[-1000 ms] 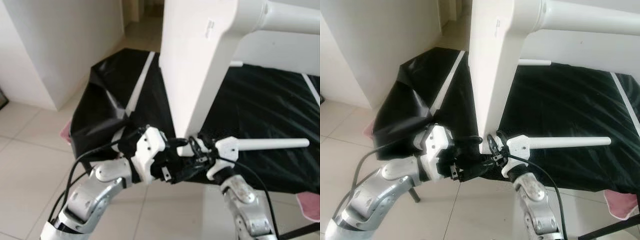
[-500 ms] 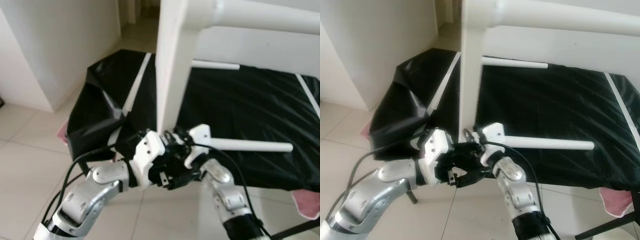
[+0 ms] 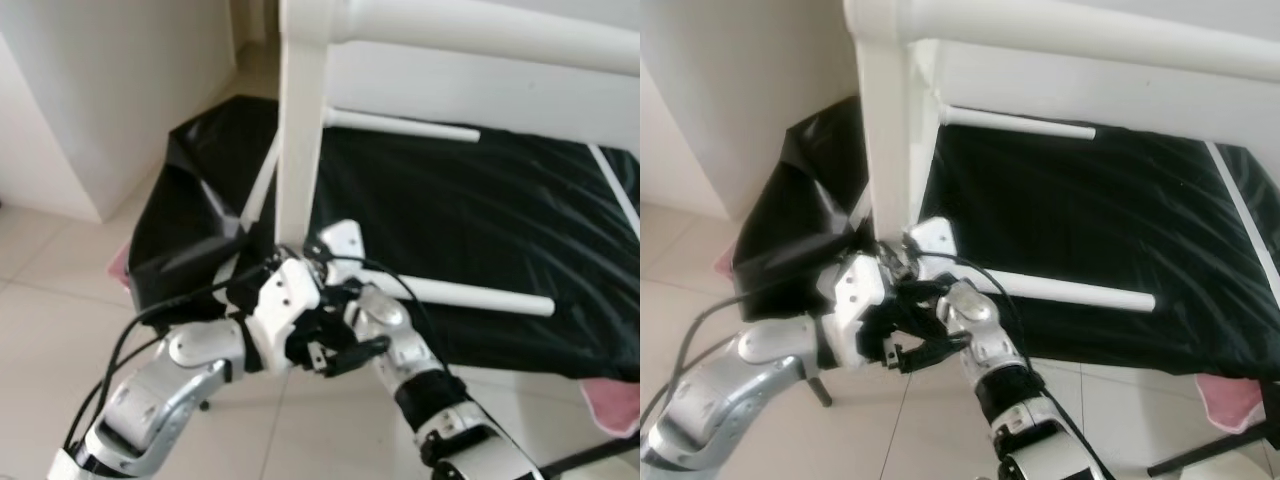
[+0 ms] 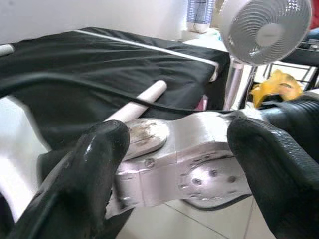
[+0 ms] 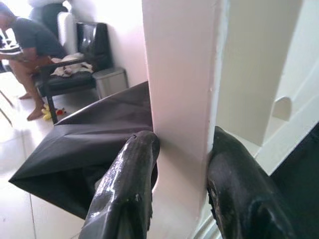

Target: Building children table

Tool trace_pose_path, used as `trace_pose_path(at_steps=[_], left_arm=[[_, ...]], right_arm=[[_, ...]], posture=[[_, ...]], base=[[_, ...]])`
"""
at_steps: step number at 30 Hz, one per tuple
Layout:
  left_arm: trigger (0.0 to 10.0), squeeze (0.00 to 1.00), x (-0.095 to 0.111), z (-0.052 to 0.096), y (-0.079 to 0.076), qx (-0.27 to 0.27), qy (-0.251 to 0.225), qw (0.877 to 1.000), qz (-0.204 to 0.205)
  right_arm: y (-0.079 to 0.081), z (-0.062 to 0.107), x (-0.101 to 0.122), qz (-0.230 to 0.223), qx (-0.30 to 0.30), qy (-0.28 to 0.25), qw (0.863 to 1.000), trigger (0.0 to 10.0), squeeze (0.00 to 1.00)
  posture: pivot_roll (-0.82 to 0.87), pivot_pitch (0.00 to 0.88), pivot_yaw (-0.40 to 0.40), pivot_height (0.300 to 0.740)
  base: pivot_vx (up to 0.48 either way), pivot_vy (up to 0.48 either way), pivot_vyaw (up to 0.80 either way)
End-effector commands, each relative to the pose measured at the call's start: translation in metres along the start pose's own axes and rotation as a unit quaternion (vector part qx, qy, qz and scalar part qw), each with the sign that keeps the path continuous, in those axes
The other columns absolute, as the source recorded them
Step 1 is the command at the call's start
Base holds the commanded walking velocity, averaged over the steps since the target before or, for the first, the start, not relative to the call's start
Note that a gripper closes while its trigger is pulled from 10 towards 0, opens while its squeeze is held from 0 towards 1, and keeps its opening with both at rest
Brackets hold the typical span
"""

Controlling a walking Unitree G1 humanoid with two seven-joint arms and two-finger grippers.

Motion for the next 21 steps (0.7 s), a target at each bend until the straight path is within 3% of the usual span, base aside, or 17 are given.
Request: trace_pose_path(at_steps=[1, 5, 10, 11, 12, 15, 18, 20, 21], left_arm=[[10.0, 0.00, 0.002, 0.000, -0.005, -0.018, 0.001, 1.000, 0.000], [10.0, 0.00, 0.002, 0.002, -0.005, -0.014, 0.004, 1.000, 0.000], [10.0, 0.00, 0.002, 0.004, -0.005, -0.004, 0.007, 1.000, 0.002], [10.0, 0.00, 0.002, 0.005, -0.005, -0.003, 0.007, 1.000, 0.004], [10.0, 0.00, -0.001, 0.007, -0.006, 0.002, 0.009, 1.000, 0.015], [10.0, 0.00, -0.002, 0.007, -0.007, 0.004, 0.009, 1.000, 0.019], [10.0, 0.00, -0.009, 0.009, -0.006, 0.012, 0.016, 1.000, 0.024], [10.0, 0.00, -0.009, 0.009, -0.006, 0.012, 0.016, 1.000, 0.024], [10.0, 0.00, -0.013, 0.010, -0.006, 0.018, 0.023, 0.999, 0.026]], right_arm=[[0.005, -0.007, -0.003, -0.005, 0.003, 0.004, 1.000, 10.0, 0.00], [0.010, -0.012, -0.006, -0.012, 0.007, 0.009, 1.000, 10.0, 0.00], [0.000, -0.002, -0.008, -0.008, 0.005, -0.001, 1.000, 10.0, 0.00], [-0.004, 0.001, -0.008, -0.006, 0.002, -0.004, 1.000, 10.0, 0.00], [-0.025, 0.019, -0.006, 0.005, -0.024, -0.014, 1.000, 10.0, 0.00], [-0.030, 0.024, -0.005, 0.010, -0.032, -0.018, 0.999, 10.0, 0.00], [-0.050, 0.043, 0.000, 0.025, -0.071, -0.032, 0.997, 10.0, 0.00], [-0.050, 0.043, 0.000, 0.025, -0.071, -0.032, 0.997, 10.0, 0.00], [-0.059, 0.053, 0.003, 0.027, -0.090, -0.041, 0.995, 10.0, 0.00]], posture=[[0.12, 0.030, -0.077, 0.740], [0.14, 0.030, -0.084, 0.740], [0.14, 0.039, -0.089, 0.740], [0.14, 0.039, -0.089, 0.740], [0.14, 0.042, -0.089, 0.740], [0.14, 0.042, -0.089, 0.740], [0.13, 0.045, -0.083, 0.740], [0.13, 0.045, -0.083, 0.740], [0.12, 0.047, -0.081, 0.740]], base=[[0.000, 0.000, 0.00], [0.000, 0.000, 0.00], [0.000, 0.000, 0.00], [0.000, 0.000, 0.00], [0.000, 0.000, 0.00], [0.000, 0.000, 0.00], [0.000, 0.000, 0.00], [0.000, 0.000, 0.00], [0.000, 0.000, 0.00]])
Point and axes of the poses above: a point about 5 cm out from each wrist's last joint towards the gripper, its own z axis pointing back from the gripper into the wrist, its own x axis along the axis of the wrist's last joint, y = z × x, the point moved 5 cm from there along -z, pointing out of the wrist towards the gripper, and after that the axes turned 9 degrees about -z, right-handed, at the moved point
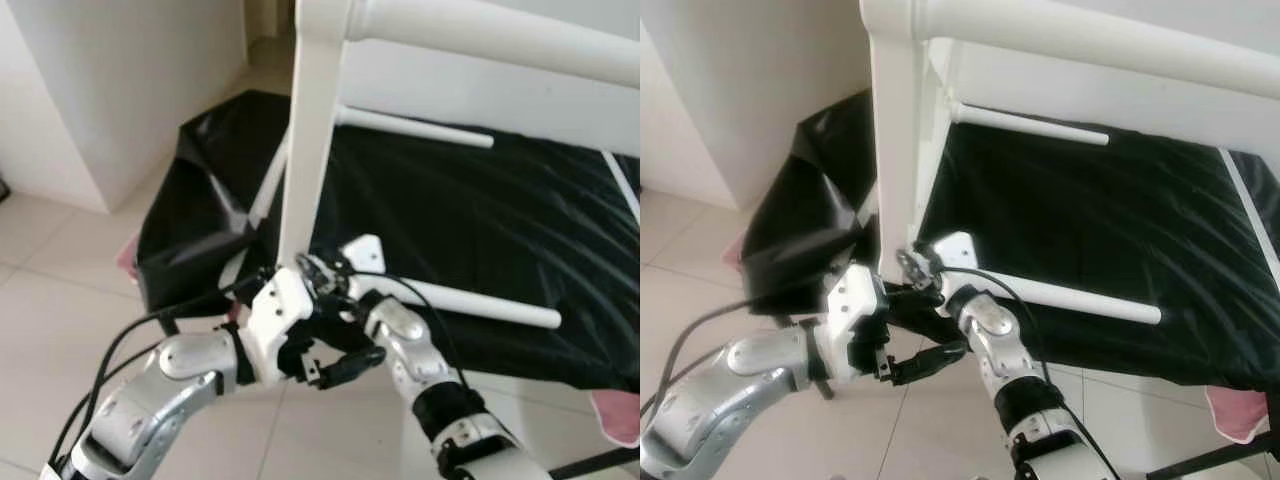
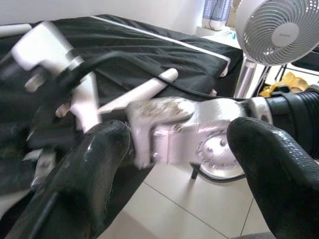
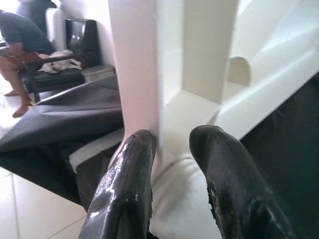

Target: Building children table

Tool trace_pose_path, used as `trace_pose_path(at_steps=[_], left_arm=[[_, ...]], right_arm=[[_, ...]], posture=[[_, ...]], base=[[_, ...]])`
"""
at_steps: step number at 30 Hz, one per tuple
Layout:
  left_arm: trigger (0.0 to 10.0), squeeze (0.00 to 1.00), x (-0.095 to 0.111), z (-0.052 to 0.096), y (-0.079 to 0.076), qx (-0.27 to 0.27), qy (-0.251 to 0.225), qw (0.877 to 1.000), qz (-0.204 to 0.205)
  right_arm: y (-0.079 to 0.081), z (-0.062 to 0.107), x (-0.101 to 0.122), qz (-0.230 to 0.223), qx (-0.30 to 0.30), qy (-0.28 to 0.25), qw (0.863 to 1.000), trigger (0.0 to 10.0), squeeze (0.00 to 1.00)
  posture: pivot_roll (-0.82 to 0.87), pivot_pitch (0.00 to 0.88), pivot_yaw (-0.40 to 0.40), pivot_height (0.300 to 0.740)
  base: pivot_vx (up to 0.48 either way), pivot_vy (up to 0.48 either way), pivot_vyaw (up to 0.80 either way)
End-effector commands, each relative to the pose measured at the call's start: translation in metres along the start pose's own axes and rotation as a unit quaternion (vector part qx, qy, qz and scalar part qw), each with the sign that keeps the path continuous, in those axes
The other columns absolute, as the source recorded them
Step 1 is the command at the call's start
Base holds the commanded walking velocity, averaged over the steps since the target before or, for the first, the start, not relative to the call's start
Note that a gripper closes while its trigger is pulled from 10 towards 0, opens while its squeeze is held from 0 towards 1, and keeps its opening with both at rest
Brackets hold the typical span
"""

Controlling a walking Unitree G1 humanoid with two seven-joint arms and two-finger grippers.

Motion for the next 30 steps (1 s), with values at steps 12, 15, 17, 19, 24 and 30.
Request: trace_pose_path(at_steps=[12, 15, 17, 19, 24, 30], left_arm=[[10.0, 0.00, -0.024, -0.012, 0.025, 0.084, 0.033, 0.996, -0.024], [10.0, 0.00, -0.033, -0.020, 0.039, 0.120, 0.052, 0.991, -0.026], [10.0, 0.00, -0.037, -0.026, 0.048, 0.138, 0.059, 0.988, -0.037], [10.0, 0.00, -0.037, -0.030, 0.052, 0.146, 0.056, 0.986, -0.051], [10.0, 0.00, -0.042, -0.042, 0.068, 0.173, 0.063, 0.982, -0.053], [10.0, 0.00, -0.054, -0.049, 0.079, 0.194, 0.087, 0.976, -0.056]], right_arm=[[-0.059, 0.058, 0.037, 0.005, -0.167, -0.085, 0.982, 10.0, 0.00], [-0.069, 0.070, 0.049, 0.018, -0.212, -0.105, 0.971, 10.0, 0.00], [-0.081, 0.080, 0.052, 0.037, -0.259, -0.106, 0.959, 10.0, 0.00], [-0.091, 0.088, 0.053, 0.063, -0.302, -0.097, 0.946, 10.0, 0.00], [-0.108, 0.102, 0.048, 0.084, -0.382, -0.074, 0.917, 10.0, 0.00], [-0.110, 0.106, 0.044, 0.074, -0.396, -0.066, 0.913, 10.0, 0.00]], posture=[[0.09, 0.040, -0.073, 0.740], [0.09, 0.037, -0.072, 0.740], [0.08, 0.032, -0.075, 0.740], [0.08, 0.030, -0.074, 0.740], [0.08, 0.023, -0.077, 0.740], [0.07, 0.019, -0.071, 0.740]], base=[[0.000, 0.000, 0.00], [0.000, 0.000, 0.00], [0.000, 0.000, 0.00], [0.000, 0.000, 0.00], [0.000, 0.000, 0.00], [0.000, 0.000, 0.00]])
Point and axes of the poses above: a point about 5 cm out from each wrist's last joint towards the gripper, its own z axis pointing back from the gripper into the wrist, its own x axis along the axis of the wrist's last joint, y = z × x, the point moved 5 cm from there along -z, pointing out of the wrist towards the gripper, and after that the axes turned 9 degrees about -z, right-handed, at the moved point
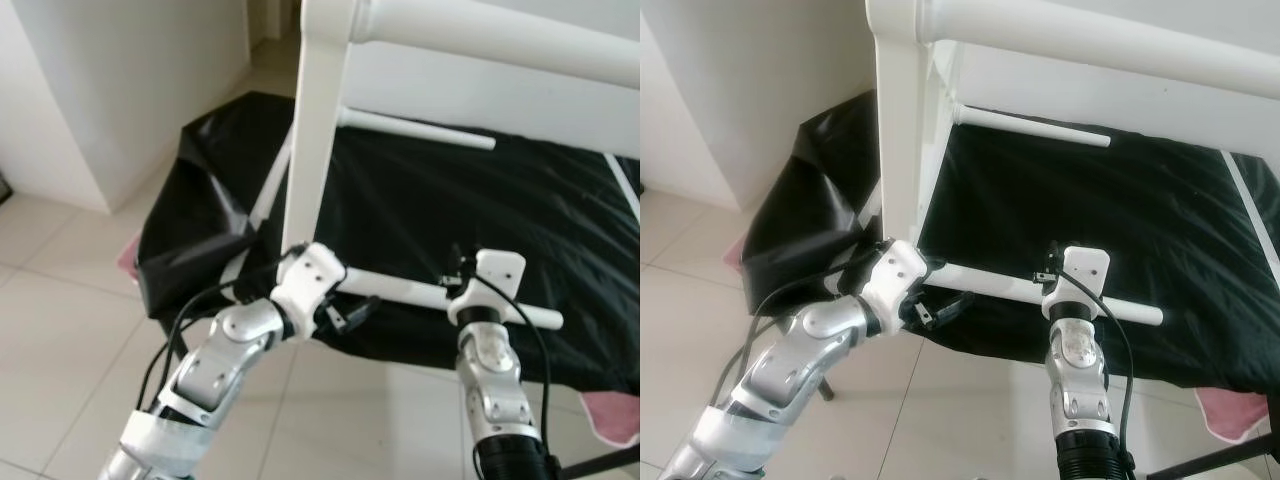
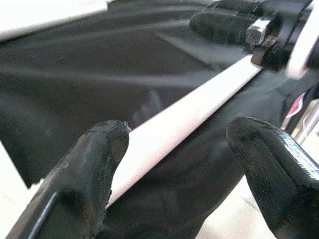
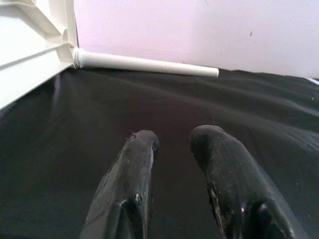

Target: Building children table

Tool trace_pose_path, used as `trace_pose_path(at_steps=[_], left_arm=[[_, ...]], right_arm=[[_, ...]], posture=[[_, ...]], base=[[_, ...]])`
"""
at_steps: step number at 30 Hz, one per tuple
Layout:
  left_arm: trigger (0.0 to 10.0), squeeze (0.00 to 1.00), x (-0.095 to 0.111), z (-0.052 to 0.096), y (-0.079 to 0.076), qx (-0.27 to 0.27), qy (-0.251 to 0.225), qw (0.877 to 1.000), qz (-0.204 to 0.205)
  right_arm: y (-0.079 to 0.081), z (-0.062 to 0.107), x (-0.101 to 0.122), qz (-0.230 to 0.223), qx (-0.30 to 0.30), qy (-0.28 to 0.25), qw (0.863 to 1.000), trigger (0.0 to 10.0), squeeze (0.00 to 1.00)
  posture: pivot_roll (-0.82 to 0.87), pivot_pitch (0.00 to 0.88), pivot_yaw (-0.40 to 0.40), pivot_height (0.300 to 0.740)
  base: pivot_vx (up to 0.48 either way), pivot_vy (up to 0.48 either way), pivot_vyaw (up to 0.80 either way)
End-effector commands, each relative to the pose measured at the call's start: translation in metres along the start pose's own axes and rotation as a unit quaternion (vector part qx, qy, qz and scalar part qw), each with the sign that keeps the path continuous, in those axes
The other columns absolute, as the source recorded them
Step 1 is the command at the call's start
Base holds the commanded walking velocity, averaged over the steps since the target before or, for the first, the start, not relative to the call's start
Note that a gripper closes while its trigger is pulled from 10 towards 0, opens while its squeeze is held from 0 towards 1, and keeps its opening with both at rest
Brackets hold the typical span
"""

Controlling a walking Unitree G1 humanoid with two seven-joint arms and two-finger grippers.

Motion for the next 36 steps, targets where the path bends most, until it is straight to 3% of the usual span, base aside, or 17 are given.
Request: trace_pose_path(at_steps=[1, 4, 6, 9, 12, 14, 17, 24, 28, 29, 30, 31, 33, 35, 36], left_arm=[[10.0, 0.00, -0.017, -0.006, 0.015, 0.062, 0.039, 0.997, -0.005], [10.0, 0.00, -0.028, -0.006, 0.036, 0.112, 0.063, 0.992, 0.000], [10.0, 0.00, -0.028, -0.006, 0.036, 0.112, 0.063, 0.992, 0.000], [10.0, 0.00, -0.033, 0.002, 0.061, 0.168, 0.071, 0.983, 0.007], [10.0, 0.00, -0.034, 0.004, 0.068, 0.183, 0.072, 0.980, 0.008], [10.0, 0.00, -0.036, 0.008, 0.077, 0.209, 0.077, 0.975, 0.000], [10.0, 0.00, -0.039, 0.022, 0.101, 0.276, 0.084, 0.957, 0.013], [10.0, 0.00, -0.045, 0.031, 0.113, 0.300, 0.089, 0.950, 0.019], [10.0, 0.00, -0.043, 0.031, 0.110, 0.287, 0.081, 0.954, 0.018], [10.0, 0.00, -0.032, 0.019, 0.088, 0.241, 0.052, 0.969, 0.007], [10.0, 0.00, -0.028, 0.014, 0.078, 0.222, 0.040, 0.974, 0.006], [10.0, 0.00, -0.028, 0.014, 0.078, 0.222, 0.040, 0.974, 0.006], [10.0, 0.00, -0.017, 0.001, 0.049, 0.161, 0.010, 0.987, -0.011], [10.0, 0.00, -0.017, 0.001, 0.049, 0.161, 0.010, 0.987, -0.011], [10.0, 0.00, -0.007, -0.010, 0.028, 0.127, -0.019, 0.992, -0.011]], right_arm=[[-0.003, 0.002, -0.002, -0.004, -0.008, 0.008, 1.000, 10.0, 0.00], [-0.002, 0.003, 0.002, -0.005, -0.004, 0.004, 1.000, 10.0, 0.00], [-0.002, 0.003, 0.002, -0.005, -0.004, 0.004, 1.000, 10.0, 0.00], [-0.001, 0.004, 0.002, -0.003, -0.005, 0.007, 1.000, 10.0, 0.00], [-0.001, 0.004, 0.000, -0.001, -0.007, 0.012, 1.000, 10.0, 0.00], [0.002, 0.005, -0.002, 0.000, -0.003, 0.018, 1.000, 10.0, 0.00], [0.010, 0.006, -0.006, -0.001, 0.013, 0.028, 1.000, 10.0, 0.00], [0.011, 0.006, -0.010, 0.000, 0.016, 0.037, 0.999, 10.0, 0.00], [0.010, 0.006, -0.013, 0.000, 0.016, 0.043, 0.999, 10.0, 0.00], [0.008, 0.006, -0.017, 0.003, 0.010, 0.049, 0.999, 10.0, 0.00], [0.007, 0.007, -0.018, 0.005, 0.008, 0.051, 0.999, 10.0, 0.00], [0.007, 0.007, -0.018, 0.005, 0.008, 0.051, 0.999, 10.0, 0.00], [0.000, 0.008, -0.022, 0.010, -0.009, 0.054, 0.998, 10.0, 0.00], [0.000, 0.008, -0.022, 0.010, -0.009, 0.054, 0.998, 10.0, 0.00], [-0.009, 0.009, -0.026, 0.007, -0.030, 0.062, 0.998, 10.0, 0.00]], posture=[[0.06, 0.017, -0.070, 0.740], [0.06, 0.016, -0.070, 0.740], [0.06, 0.016, -0.070, 0.740], [0.05, 0.013, -0.067, 0.740], [0.05, 0.012, -0.067, 0.740], [0.05, 0.009, -0.067, 0.740], [0.05, 0.001, -0.066, 0.740], [0.05, 0.000, -0.066, 0.740], [0.06, 0.000, -0.067, 0.740], [0.06, 0.000, -0.065, 0.740], [0.06, 0.000, -0.065, 0.740], [0.06, 0.000, -0.065, 0.740], [0.06, 0.000, -0.064, 0.740], [0.06, 0.000, -0.064, 0.740], [0.06, 0.000, -0.060, 0.740]], base=[[0.000, 0.000, 0.00], [0.000, 0.000, 0.00], [0.000, 0.000, 0.00], [0.000, 0.000, 0.00], [0.000, 0.000, 0.00], [0.000, 0.000, 0.00], [0.000, 0.000, 0.00], [0.000, 0.000, 0.00], [0.000, 0.000, 0.00], [0.000, 0.000, 0.00], [0.000, 0.000, 0.00], [0.000, 0.000, 0.00], [0.000, 0.000, 0.00], [0.000, 0.000, 0.00], [0.000, 0.000, 0.00]])
Point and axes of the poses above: a point about 5 cm out from each wrist's last joint towards the gripper, its own z axis pointing back from the gripper into the wrist, its own x axis along the axis of the wrist's last joint, y = z × x, the point moved 5 cm from there along -z, pointing out of the wrist towards the gripper, and after that the axes turned 9 degrees about -z, right-handed, at the moved point
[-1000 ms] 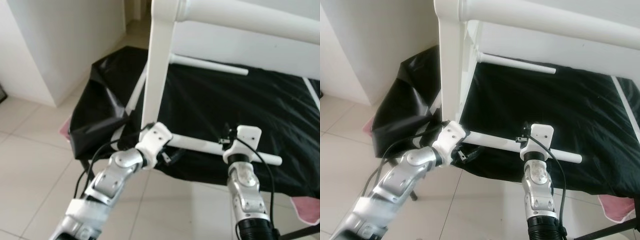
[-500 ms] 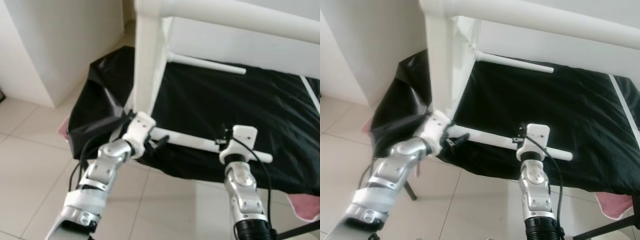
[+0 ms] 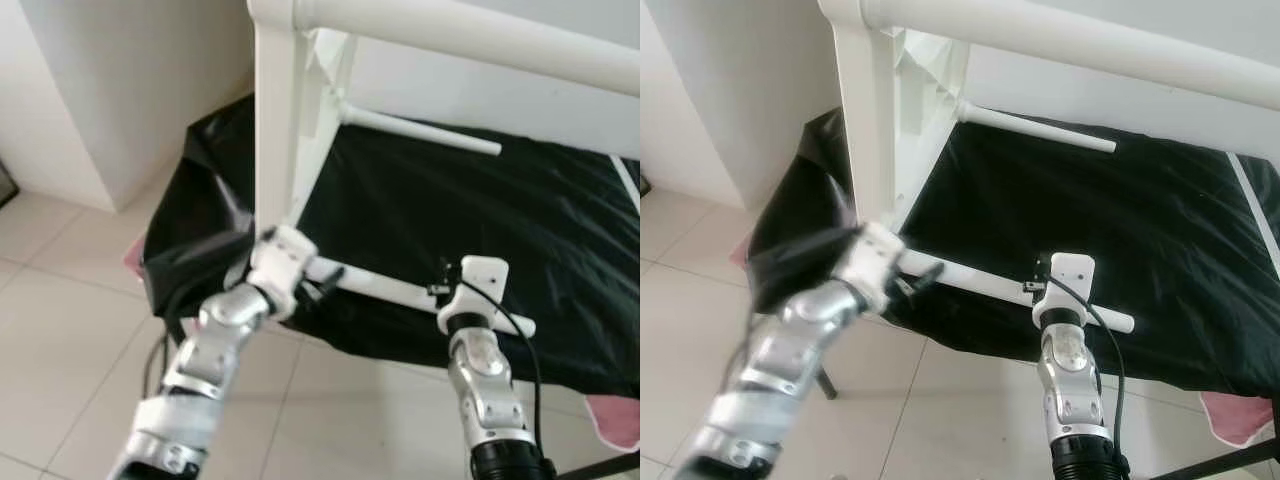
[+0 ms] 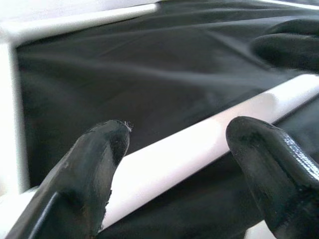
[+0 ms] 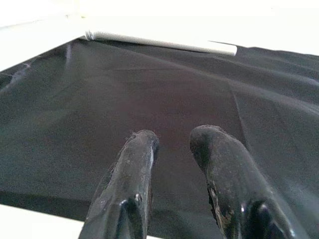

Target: Building children table

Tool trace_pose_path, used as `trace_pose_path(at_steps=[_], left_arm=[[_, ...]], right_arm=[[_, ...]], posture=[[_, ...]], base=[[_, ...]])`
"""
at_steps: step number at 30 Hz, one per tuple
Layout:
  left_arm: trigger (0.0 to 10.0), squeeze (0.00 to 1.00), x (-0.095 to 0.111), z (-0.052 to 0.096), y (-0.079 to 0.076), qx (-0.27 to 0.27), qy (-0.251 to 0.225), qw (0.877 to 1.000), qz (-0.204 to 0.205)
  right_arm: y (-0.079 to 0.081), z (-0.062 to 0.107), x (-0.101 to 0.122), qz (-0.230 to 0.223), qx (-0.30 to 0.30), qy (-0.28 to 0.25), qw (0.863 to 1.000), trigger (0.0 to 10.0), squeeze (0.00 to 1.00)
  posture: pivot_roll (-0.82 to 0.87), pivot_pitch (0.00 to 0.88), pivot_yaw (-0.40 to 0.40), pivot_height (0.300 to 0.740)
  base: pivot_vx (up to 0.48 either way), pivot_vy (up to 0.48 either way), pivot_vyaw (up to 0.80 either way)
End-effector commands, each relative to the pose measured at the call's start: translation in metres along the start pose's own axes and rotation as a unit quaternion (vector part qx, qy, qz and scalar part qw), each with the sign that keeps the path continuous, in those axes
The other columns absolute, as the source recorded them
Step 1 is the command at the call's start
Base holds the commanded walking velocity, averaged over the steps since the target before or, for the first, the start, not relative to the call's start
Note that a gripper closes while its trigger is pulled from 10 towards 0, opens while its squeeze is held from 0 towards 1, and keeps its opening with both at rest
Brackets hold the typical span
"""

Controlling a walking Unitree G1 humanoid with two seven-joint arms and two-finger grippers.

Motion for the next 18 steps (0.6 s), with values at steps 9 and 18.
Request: trace_pose_path(at_steps=[9, 18], left_arm=[[10.0, 0.00, 0.009, -0.010, -0.006, 0.084, -0.029, 0.994, 0.058], [10.0, 0.61, 0.012, -0.001, 0.005, 0.133, -0.080, 0.987, 0.043]], right_arm=[[-0.016, 0.006, -0.002, -0.034, -0.045, -0.008, 0.998, 10.0, 0.00], [-0.012, 0.013, 0.011, -0.039, -0.047, -0.050, 0.997, 10.0, 1.00]], posture=[[0.03, 0.000, -0.054, 0.740], [0.01, 0.002, -0.034, 0.740]], base=[[0.000, 0.000, 0.00], [0.000, 0.000, 0.00]])
Point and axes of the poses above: a point about 5 cm out from each wrist's last joint towards the gripper, its own z axis pointing back from the gripper into the wrist, its own x axis along the axis of the wrist's last joint, y = z × x, the point moved 5 cm from there along -z, pointing out of the wrist towards the gripper, and after that the axes turned 9 degrees about -z, right-handed, at the moved point
